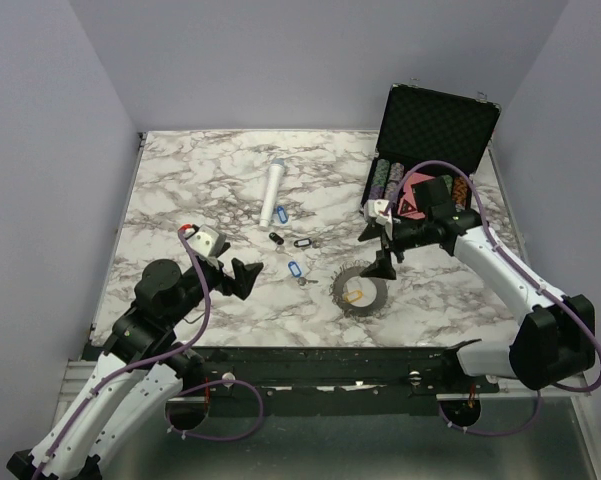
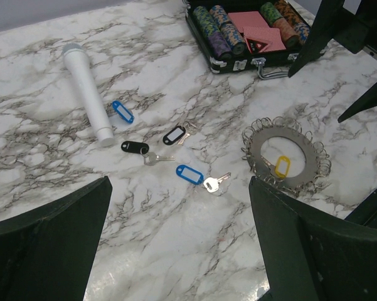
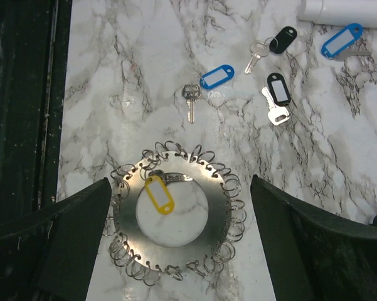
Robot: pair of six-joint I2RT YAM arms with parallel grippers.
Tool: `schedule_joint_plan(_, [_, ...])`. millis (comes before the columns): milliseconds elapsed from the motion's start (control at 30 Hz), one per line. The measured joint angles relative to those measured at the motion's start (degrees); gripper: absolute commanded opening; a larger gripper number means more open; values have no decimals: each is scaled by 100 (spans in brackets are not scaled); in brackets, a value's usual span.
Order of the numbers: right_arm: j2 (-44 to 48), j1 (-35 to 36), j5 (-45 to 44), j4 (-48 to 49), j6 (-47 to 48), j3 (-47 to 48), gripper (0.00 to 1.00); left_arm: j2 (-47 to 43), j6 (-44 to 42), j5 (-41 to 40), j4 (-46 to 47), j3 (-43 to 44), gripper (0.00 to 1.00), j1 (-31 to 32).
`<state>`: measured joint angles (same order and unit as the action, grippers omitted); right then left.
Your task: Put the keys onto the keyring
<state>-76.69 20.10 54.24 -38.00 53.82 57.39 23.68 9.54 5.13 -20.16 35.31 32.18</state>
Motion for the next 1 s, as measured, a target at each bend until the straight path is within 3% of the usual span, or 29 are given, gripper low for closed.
schedule_joint_plan(67, [-232,173,-199,20,109,31,97,13,0,0,0,0,99,0])
schedule_joint_plan(167, [-684,328,-450,195,-28,81,84,55,0,-11,-9,0,99,-37])
schedule_joint_plan(233, [-1016,348,-708,382,-459,199,73,61,0,-15,-11,0,99,-55])
schedule_joint_plan(333, [-1421,365,-1084,684,-1178,422,67,59,0,-37,-11,0,99,-74])
schedule_joint_plan(433, [-1617,407,-1425,879,-1742,459,54,59,0,-42,-11,0,99,-98])
schedule_joint_plan(667, [-1816,595,-1751,940,-2503,459,51,68,-2,-44,-11,0,99,-155])
schedule_joint_plan(1000, [-2094,911,-2337,1049,-2881,459,42,109,-2,-42,-11,0,99,-308])
